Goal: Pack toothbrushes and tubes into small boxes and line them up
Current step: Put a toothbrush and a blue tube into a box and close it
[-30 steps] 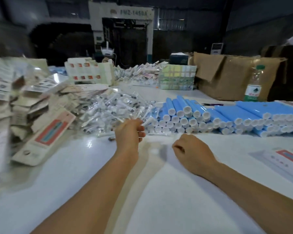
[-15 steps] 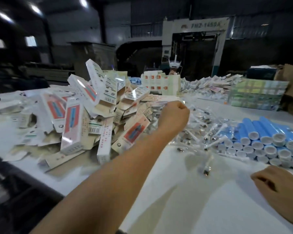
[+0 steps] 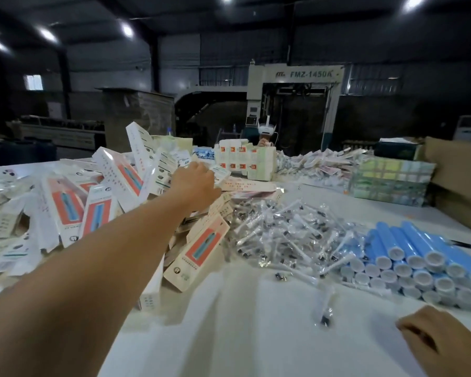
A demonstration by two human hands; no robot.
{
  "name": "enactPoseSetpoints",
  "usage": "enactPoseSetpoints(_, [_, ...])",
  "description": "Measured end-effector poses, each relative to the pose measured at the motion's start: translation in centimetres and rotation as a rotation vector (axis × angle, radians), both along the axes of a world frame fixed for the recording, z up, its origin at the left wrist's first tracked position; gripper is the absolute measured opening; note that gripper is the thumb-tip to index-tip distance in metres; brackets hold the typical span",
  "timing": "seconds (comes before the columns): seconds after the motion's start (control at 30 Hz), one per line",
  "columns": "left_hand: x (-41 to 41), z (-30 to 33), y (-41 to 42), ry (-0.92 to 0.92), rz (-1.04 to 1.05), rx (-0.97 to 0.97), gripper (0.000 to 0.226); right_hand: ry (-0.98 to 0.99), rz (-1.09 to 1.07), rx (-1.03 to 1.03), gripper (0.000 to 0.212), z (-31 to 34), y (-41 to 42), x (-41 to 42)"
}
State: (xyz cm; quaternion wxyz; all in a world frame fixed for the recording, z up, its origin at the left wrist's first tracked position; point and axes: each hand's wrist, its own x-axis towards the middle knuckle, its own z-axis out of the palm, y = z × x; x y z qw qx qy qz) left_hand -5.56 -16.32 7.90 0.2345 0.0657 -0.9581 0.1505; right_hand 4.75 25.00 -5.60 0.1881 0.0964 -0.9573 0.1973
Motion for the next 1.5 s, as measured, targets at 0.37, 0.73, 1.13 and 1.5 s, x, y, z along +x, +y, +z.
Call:
enactPoseSetpoints(0.37, [-2.9, 1.3, 1.0, -0.083, 0.203, 0.353, 0.019, 0.011, -0.027, 0.056, 0.041, 0.3, -0.8, 0.0])
enactPoseSetpoints(0.73, [7.4, 1.9, 13.0, -0.198, -0.882, 0.292, 0.038, -0.042, -0.028, -0.111, 0.018, 0.1, -0.7, -0.4])
enactPoseSetpoints(1.13, [10.8, -9.9, 26.8, -0.251, -1.43, 0.426, 0.058, -0.629, 0.102, -1.452, 0.037, 2.7, 2.1, 1.7])
enactPoseSetpoints(1.5, [11.1, -7.3, 25.6, -0.213, -0.733, 0.421, 0.088, -0.517, -0.028, -1.574, 0.032, 2.2, 2.3, 1.3])
